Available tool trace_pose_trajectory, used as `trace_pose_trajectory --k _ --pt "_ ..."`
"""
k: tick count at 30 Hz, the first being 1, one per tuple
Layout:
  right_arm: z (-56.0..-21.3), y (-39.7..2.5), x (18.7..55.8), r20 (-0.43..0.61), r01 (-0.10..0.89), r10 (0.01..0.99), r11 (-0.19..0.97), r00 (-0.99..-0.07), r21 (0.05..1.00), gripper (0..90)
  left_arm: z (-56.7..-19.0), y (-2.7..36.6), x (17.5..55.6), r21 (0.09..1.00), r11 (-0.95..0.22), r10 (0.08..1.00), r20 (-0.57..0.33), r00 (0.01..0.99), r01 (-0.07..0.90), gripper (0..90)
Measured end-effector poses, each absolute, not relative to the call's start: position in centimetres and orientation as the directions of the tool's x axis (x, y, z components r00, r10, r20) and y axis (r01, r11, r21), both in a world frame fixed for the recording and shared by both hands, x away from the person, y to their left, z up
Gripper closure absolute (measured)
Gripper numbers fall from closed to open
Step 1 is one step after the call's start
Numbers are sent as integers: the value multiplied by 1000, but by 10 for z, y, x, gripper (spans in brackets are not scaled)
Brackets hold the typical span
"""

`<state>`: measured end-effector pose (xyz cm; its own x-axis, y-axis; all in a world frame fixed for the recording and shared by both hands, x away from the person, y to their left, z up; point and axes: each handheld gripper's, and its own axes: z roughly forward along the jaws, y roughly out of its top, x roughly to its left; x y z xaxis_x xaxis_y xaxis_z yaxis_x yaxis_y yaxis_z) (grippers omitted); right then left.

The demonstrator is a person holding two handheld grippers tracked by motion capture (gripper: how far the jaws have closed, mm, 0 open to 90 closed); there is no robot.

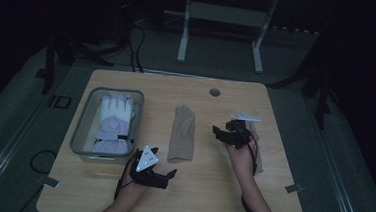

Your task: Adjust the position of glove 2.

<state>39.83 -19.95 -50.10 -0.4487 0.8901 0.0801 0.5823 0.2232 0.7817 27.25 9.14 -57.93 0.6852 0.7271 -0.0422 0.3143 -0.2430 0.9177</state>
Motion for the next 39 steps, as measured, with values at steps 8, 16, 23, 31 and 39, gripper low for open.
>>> trace_pose_trajectory --k 8,16,23,31,39 --pt "-501 -156 404 71 556 846 282 -529 782 400 -579 90 272 919 -249 720 -35 693 305 5" --pt "-516 -123 411 79 571 814 331 -576 751 403 -579 90 271 920 -254 716 -29 698 299 5" --pt "-543 -102 420 63 610 814 378 -577 697 383 -579 91 271 920 -253 715 -31 698 299 5" --pt "-560 -96 423 -49 581 805 467 -591 666 510 -579 90 271 920 -253 714 -32 700 300 5" --pt "-554 -104 429 1 618 820 432 -573 657 784 -579 91 272 920 -250 715 -34 699 301 5"
